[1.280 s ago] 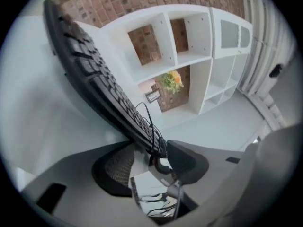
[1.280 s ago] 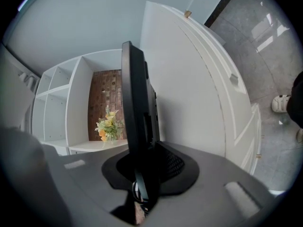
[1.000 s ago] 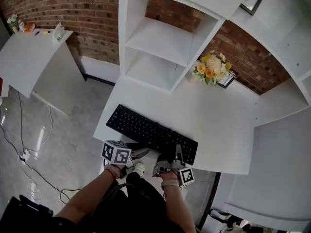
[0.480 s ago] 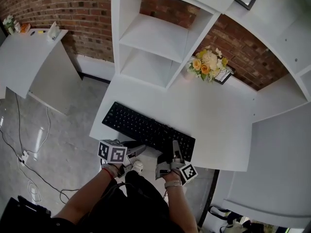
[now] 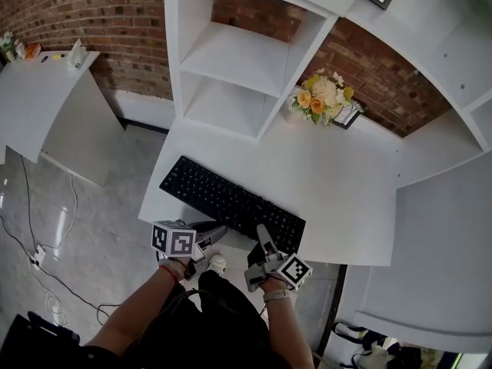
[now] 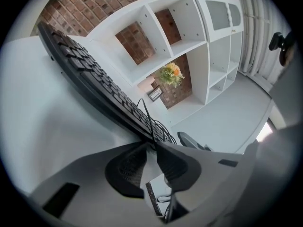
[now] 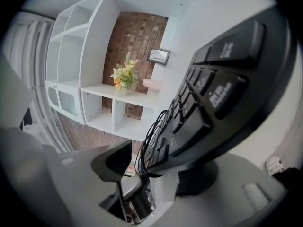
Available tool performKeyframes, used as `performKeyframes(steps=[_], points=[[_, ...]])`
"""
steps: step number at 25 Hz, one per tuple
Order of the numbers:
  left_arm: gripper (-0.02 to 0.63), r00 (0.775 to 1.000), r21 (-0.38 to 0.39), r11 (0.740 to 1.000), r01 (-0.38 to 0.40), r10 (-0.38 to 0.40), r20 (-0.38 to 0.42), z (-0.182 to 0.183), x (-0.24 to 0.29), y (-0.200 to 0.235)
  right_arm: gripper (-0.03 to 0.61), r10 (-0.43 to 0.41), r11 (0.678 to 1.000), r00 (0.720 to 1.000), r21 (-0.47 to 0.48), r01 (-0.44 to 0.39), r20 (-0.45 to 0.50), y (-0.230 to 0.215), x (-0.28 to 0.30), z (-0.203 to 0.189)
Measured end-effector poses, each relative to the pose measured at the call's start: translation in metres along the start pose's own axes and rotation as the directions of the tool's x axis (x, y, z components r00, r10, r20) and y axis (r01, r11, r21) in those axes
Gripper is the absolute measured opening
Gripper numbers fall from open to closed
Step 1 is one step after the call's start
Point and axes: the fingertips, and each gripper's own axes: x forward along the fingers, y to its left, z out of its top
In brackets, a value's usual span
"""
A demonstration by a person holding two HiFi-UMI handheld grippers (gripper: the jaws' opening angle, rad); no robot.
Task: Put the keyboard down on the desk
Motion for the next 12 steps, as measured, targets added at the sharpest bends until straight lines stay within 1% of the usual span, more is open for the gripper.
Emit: performKeyframes(steps=[1, 3, 5, 7, 10, 12], points=[[0.058, 1.000, -0.004, 1.000, 0.002, -0.002, 0.002, 0.000, 0.000, 0.000, 0.275, 0.002, 1.000, 1.000, -0.026, -0.003, -0.026, 0.001, 0.000, -0.003], [0.055, 1.000, -0.017, 1.000, 0.012, -0.012, 0.012, 0.000, 0.001, -0.001, 0.290, 0.038, 0.996, 0.994, -0.077, -0.046, -0.107, 0.010, 0.002, -0.015], [0.053, 1.000, -0.020, 1.000, 0.014, -0.014, 0.012, 0.001, 0.003, -0.001, 0.290, 0.051, 0.986, 0.976, -0.146, -0.083, -0.210, 0.018, 0.004, -0.031], [0.051, 1.000, -0.013, 1.000, 0.006, -0.006, -0.004, -0.001, 0.005, 0.000, 0.290, 0.032, 0.974, 0.958, -0.204, -0.093, -0.284, 0.020, 0.004, -0.046], [0.048, 1.000, -0.021, 1.000, 0.007, -0.007, -0.013, -0.003, 0.007, 0.001, 0.287, -0.012, 0.967, 0.939, -0.244, -0.077, -0.345, 0.016, 0.005, -0.060], [0.048, 1.000, -0.029, 1.000, 0.012, -0.012, -0.011, -0.003, 0.007, 0.001, 0.206, -0.037, 0.960, 0.922, -0.270, -0.074, -0.385, 0.016, 0.006, -0.070]])
